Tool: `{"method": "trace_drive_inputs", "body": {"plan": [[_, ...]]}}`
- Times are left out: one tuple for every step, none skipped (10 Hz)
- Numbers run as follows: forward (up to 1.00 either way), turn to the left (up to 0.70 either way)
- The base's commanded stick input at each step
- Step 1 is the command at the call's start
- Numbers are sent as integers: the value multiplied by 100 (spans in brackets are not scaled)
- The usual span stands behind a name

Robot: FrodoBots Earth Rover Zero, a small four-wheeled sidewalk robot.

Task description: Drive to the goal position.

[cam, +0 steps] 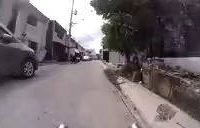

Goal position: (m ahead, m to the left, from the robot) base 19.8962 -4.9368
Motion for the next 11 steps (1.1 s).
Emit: {"method": "trace_drive_inputs", "body": {"plan": [[100, 2], [100, 2], [100, 2], [100, 2], [100, 2], [100, 2], [100, 2], [100, 2], [100, 2], [100, 2], [100, 2]]}}
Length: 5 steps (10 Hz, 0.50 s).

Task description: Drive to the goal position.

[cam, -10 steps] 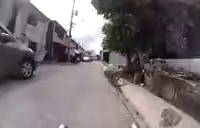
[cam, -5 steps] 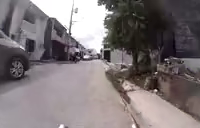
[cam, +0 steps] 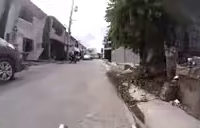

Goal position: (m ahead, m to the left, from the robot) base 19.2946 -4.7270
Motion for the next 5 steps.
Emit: {"method": "trace_drive_inputs", "body": {"plan": [[100, 2], [100, 2], [100, 2], [100, 2], [100, 2]]}}
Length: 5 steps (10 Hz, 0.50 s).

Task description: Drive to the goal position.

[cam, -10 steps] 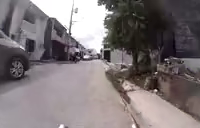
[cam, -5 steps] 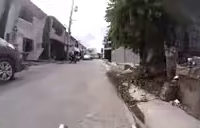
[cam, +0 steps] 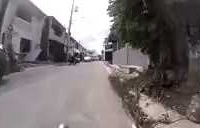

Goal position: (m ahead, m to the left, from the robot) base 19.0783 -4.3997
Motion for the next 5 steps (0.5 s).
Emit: {"method": "trace_drive_inputs", "body": {"plan": [[100, 2], [100, 2], [100, 2], [100, 2], [100, 2]]}}
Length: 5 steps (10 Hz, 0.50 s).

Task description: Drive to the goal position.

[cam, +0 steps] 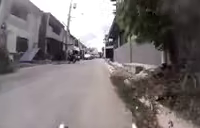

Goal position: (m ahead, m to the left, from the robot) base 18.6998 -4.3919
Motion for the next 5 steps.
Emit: {"method": "trace_drive_inputs", "body": {"plan": [[100, 2], [100, 2], [100, 2], [100, 2], [100, 2]]}}
